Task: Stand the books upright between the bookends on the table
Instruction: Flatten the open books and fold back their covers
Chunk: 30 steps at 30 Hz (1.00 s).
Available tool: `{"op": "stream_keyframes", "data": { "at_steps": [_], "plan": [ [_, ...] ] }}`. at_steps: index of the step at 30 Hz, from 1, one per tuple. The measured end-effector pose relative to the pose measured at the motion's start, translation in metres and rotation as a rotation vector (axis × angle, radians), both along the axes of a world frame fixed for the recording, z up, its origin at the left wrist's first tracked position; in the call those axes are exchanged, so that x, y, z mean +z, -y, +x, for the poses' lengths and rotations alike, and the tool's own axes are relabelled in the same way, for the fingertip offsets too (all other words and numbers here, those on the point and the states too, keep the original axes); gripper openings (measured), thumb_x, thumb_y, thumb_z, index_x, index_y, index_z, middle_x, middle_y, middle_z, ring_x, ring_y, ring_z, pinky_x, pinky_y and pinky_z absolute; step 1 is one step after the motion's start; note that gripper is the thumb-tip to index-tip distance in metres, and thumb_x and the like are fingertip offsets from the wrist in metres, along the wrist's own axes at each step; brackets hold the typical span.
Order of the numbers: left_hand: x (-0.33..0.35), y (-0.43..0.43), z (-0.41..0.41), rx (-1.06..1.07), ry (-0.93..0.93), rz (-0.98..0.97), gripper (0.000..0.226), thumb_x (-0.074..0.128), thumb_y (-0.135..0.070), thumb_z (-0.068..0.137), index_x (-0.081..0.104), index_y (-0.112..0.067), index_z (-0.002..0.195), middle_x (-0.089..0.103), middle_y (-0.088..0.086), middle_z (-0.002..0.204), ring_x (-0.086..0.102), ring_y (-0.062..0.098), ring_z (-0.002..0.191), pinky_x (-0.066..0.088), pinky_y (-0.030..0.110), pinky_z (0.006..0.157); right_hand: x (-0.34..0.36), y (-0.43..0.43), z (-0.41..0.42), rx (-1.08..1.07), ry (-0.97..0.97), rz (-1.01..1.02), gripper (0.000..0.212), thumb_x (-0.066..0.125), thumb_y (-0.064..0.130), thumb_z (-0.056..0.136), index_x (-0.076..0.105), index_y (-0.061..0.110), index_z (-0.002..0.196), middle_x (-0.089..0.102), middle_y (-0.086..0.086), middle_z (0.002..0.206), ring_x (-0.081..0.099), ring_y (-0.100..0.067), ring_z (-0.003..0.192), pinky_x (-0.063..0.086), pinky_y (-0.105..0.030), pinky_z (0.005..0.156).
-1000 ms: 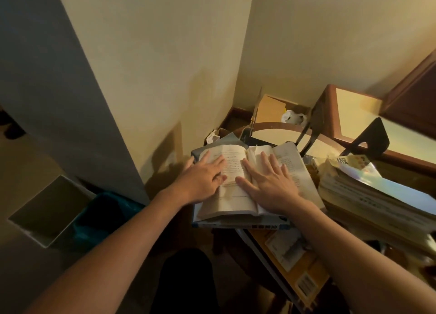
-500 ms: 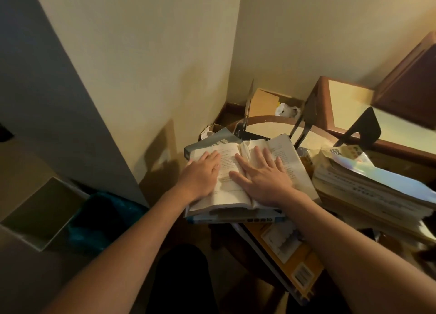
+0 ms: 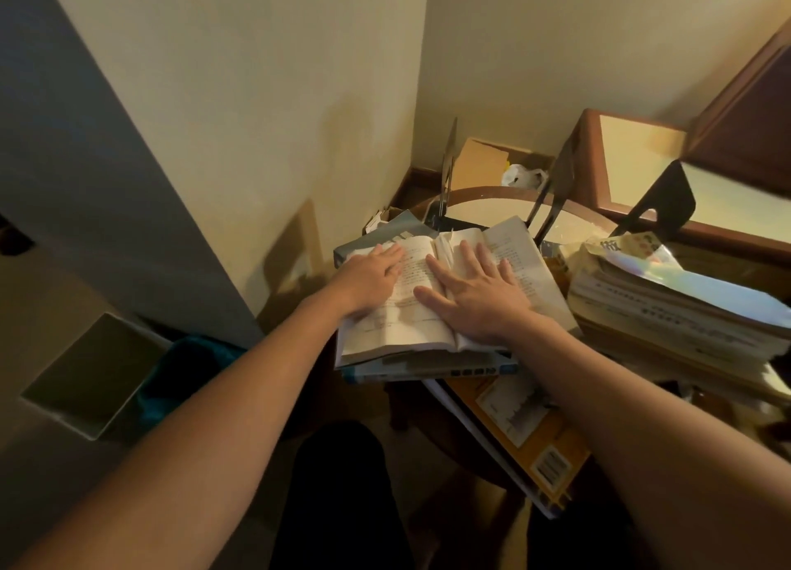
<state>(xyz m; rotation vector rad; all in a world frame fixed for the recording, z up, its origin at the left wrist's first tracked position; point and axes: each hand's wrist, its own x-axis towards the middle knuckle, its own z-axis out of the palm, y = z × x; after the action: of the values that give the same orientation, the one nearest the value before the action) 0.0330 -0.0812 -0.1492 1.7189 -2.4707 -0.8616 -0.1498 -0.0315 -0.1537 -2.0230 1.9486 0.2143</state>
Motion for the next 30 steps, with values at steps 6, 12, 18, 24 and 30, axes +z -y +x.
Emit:
{"op": "stream_keyframes", "data": {
  "at_steps": [6,12,18,24,30],
  "plan": [
    [-0.008,-0.016,-0.019,0.078,0.024,-0.129,0.053,0.03,-0.023,0.108,0.02,-0.019,0.16,0.019,0.0,0.167,0.023,0.024,0.151,0.025,0.046,0.122,-0.002,0.0,0.0,-0.004,0.003,-0.015,0.077,0.008,0.087,0.084,-0.008,0.053,0.152,-0.021,-0.005,0.165,-0.026,-0.026,0.148,-0.012,-0.054,0.121],
    [-0.007,-0.081,-0.003,0.043,0.034,-0.217,0.055,0.028,-0.026,0.107,0.016,-0.018,0.16,0.017,-0.002,0.167,0.012,0.014,0.154,0.018,0.042,0.125,-0.004,0.001,0.0,0.001,0.006,-0.027,0.076,0.009,0.086,0.085,-0.008,0.054,0.152,-0.021,-0.005,0.165,-0.026,-0.026,0.149,-0.016,-0.051,0.118],
    [-0.011,-0.063,0.006,0.025,0.029,-0.18,0.053,0.024,-0.028,0.109,0.015,-0.02,0.16,0.015,-0.004,0.167,0.014,0.012,0.154,0.02,0.046,0.124,-0.004,0.002,0.0,0.012,0.011,-0.021,0.076,0.009,0.086,0.085,-0.01,0.054,0.151,-0.023,-0.005,0.164,-0.028,-0.026,0.148,-0.018,-0.049,0.116],
    [-0.018,0.001,-0.003,0.186,-0.054,-0.121,0.05,0.021,-0.035,0.11,0.025,-0.024,0.159,0.033,0.0,0.162,0.047,0.024,0.136,0.045,0.039,0.102,-0.004,0.003,0.0,0.007,0.016,-0.016,0.076,0.008,0.086,0.085,-0.01,0.054,0.152,-0.023,-0.004,0.164,-0.028,-0.026,0.148,-0.022,-0.047,0.111],
    [-0.03,-0.025,0.005,0.141,-0.1,-0.225,0.05,0.025,-0.037,0.109,0.026,-0.026,0.158,0.03,-0.006,0.163,0.037,0.022,0.146,0.034,0.045,0.116,-0.002,0.002,0.001,0.017,0.017,-0.016,0.075,0.008,0.085,0.086,-0.01,0.053,0.152,-0.023,-0.005,0.164,-0.028,-0.026,0.147,-0.021,-0.048,0.113]
  ]
}}
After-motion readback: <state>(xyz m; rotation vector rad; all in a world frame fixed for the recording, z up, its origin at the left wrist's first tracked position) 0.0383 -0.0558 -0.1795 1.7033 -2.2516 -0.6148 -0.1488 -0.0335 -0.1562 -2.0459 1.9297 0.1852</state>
